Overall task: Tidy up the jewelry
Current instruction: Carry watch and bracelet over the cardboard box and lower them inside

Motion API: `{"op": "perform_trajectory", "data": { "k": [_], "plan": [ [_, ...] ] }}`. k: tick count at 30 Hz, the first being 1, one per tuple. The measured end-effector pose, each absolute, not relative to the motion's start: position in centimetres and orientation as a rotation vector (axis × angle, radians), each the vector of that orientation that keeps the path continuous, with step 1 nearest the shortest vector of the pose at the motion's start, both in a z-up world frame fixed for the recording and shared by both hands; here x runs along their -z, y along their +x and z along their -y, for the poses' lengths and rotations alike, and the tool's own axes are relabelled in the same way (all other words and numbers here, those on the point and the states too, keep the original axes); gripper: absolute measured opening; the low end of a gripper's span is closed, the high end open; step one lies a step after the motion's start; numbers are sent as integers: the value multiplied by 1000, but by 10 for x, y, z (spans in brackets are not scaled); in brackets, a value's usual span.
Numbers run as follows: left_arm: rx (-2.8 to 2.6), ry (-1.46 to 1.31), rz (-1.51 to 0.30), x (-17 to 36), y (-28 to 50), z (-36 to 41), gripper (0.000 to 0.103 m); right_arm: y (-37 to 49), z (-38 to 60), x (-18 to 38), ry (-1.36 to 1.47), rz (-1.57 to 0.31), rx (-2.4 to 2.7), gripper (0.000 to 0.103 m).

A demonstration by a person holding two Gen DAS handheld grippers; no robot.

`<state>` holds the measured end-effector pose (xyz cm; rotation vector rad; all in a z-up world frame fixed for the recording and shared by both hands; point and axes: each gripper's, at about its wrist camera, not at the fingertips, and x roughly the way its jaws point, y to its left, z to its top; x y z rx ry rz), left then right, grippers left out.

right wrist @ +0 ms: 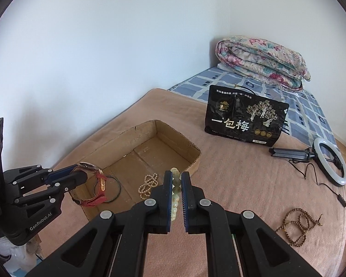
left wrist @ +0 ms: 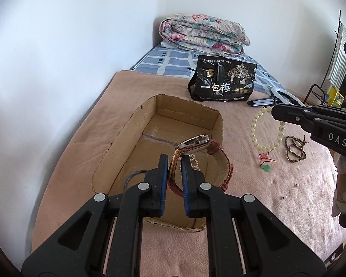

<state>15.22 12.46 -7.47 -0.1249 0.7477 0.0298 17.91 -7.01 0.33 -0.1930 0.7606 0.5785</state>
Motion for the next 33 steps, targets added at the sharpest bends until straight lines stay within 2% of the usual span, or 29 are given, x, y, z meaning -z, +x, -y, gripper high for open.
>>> {"op": "perform_trajectory", "data": {
  "k": [31, 33],
  "plan": [
    [-64, -142, -801, 113, 193, -149, 10, 253, 11, 48, -165, -852, -614, 5],
    [-62, -149, -805, 113, 193, -150, 10, 253, 11, 49, -163, -857, -620, 10]
  ]
}}
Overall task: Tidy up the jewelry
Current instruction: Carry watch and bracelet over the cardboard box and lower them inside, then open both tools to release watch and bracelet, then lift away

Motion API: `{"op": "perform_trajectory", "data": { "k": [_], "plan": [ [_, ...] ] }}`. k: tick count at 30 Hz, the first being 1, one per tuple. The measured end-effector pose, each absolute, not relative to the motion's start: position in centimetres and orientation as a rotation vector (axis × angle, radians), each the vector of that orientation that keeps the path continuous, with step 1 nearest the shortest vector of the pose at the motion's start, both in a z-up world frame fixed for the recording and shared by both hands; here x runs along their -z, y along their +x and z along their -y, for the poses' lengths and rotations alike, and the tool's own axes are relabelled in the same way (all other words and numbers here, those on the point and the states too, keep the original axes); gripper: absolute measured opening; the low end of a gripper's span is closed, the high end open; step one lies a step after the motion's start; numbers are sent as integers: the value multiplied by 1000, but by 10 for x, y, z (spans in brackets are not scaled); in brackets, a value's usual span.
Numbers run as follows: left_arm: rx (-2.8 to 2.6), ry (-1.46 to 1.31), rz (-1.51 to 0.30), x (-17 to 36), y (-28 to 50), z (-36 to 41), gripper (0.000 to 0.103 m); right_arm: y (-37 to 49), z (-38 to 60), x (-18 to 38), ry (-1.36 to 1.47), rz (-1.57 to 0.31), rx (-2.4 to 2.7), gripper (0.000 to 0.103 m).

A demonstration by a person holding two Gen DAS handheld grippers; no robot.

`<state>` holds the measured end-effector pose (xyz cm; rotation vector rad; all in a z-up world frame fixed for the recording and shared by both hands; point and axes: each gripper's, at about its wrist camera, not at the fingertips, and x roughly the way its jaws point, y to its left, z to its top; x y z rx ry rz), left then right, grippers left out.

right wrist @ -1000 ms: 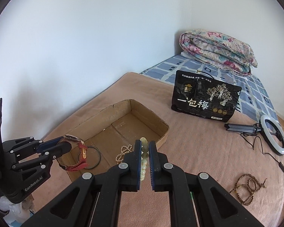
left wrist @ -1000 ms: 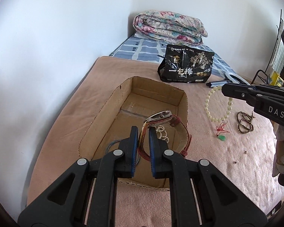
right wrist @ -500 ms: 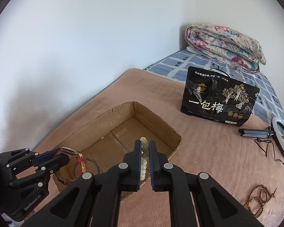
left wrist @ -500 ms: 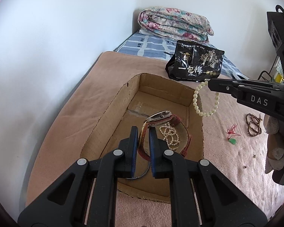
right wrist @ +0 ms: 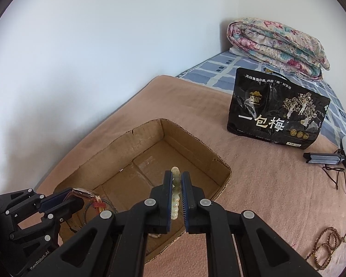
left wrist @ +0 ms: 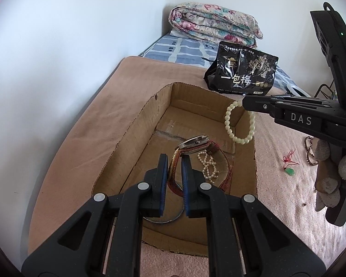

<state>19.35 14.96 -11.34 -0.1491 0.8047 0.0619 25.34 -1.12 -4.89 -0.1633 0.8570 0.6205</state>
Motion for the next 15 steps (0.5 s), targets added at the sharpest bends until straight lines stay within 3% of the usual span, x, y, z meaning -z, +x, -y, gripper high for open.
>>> {"op": "perform_trajectory", "data": {
  "k": [1, 3, 4, 6, 9, 15],
  "plan": [
    [-60, -156, -805, 113, 193, -150, 10, 254, 11, 49, -162, -858, -617, 17],
    [-55, -165, -807, 113, 194, -151, 14, 254, 13, 47, -157, -841, -596, 55],
    [-54, -167, -806, 113, 194, -151, 25, 253, 15, 46, -153, -832, -589, 61],
    [-66, -168, -796, 112, 192, -151, 63, 253, 18, 44, -146, -825, -580, 74],
    [-70, -175, -779, 110, 190, -150, 66, 250, 20, 41, -148, -810, -562, 86],
    [-69, -175, -786, 109, 187, -148, 66, 248, 24, 37, -146, -808, -551, 88]
  ]
}}
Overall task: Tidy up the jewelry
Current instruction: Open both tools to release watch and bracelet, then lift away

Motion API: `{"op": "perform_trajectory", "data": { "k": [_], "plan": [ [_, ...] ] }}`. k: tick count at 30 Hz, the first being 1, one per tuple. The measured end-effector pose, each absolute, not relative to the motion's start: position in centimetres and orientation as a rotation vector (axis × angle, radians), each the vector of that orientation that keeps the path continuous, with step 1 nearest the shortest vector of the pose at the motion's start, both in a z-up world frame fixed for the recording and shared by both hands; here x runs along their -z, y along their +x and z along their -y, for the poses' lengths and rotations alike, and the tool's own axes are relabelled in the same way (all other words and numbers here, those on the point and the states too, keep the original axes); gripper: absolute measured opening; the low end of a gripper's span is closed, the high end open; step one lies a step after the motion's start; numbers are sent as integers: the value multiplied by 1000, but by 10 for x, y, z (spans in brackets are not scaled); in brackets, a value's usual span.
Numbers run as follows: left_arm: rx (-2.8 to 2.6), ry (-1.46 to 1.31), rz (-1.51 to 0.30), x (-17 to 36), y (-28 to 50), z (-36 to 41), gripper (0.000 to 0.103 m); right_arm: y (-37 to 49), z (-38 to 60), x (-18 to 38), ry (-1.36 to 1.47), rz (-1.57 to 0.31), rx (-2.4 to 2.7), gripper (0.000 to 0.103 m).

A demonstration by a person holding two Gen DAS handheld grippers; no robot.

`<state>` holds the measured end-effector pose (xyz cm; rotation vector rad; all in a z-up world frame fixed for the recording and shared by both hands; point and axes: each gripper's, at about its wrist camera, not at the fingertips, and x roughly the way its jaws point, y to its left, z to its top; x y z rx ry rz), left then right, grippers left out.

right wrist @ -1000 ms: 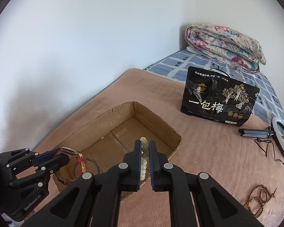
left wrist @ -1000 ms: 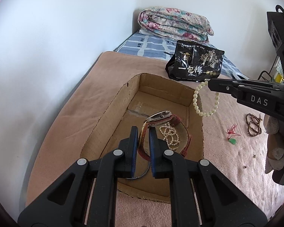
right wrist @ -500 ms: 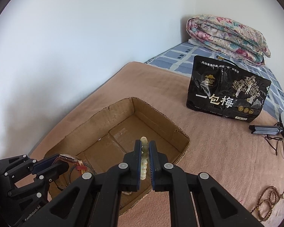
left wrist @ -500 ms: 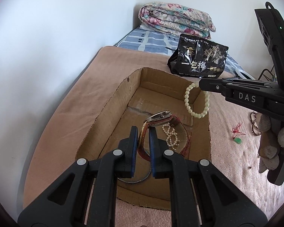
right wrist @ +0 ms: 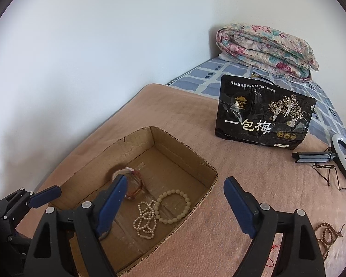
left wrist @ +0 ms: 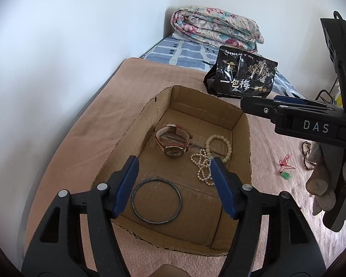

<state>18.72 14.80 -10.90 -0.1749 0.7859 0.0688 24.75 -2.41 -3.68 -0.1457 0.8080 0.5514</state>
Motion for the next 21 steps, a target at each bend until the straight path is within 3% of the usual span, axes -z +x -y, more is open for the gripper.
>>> {"op": "perform_trajectory", "data": {
  "k": [21],
  "plan": [
    [-55, -160, -736, 76, 170, -125, 66, 224, 67, 18, -122, -776, -516, 89]
  ]
}}
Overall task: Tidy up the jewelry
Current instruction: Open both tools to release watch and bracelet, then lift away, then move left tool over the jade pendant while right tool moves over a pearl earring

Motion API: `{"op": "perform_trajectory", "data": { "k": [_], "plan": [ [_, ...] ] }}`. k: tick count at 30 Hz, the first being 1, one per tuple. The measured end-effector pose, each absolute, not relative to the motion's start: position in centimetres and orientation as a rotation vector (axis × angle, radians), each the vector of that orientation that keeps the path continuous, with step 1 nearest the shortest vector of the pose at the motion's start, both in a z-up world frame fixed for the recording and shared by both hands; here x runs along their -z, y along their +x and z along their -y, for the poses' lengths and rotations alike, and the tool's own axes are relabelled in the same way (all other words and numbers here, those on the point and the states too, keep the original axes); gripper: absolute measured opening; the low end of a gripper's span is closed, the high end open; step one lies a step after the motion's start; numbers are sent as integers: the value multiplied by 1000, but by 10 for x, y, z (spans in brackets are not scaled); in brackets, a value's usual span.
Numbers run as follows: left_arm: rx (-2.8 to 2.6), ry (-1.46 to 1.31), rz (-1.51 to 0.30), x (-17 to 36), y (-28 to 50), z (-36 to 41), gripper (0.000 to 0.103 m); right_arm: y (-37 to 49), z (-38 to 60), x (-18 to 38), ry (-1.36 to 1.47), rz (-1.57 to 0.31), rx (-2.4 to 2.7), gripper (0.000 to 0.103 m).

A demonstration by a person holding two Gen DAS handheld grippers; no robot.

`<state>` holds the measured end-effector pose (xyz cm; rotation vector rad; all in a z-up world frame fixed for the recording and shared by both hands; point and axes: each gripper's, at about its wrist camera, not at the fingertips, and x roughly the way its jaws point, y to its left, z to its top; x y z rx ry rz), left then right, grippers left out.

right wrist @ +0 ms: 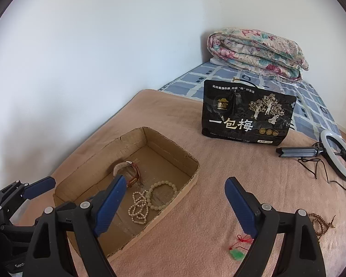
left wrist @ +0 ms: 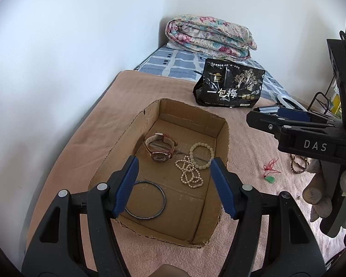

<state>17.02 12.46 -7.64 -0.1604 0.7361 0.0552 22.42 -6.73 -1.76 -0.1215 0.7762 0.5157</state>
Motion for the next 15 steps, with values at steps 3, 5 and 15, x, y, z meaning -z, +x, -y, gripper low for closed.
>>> {"op": "perform_trajectory", "data": {
  "k": [3, 5, 15],
  "plan": [
    [-47, -152, -724, 69, 167, -116, 66, 219, 84, 11, -110, -765, -495, 90],
    [-38, -149, -718, 65, 166, -110, 66, 214, 97, 7, -104, -754, -480, 93],
    [43, -127, -710, 58, 161, -62, 66, 194, 184, -2, -114, -737, -369, 96]
  ]
}}
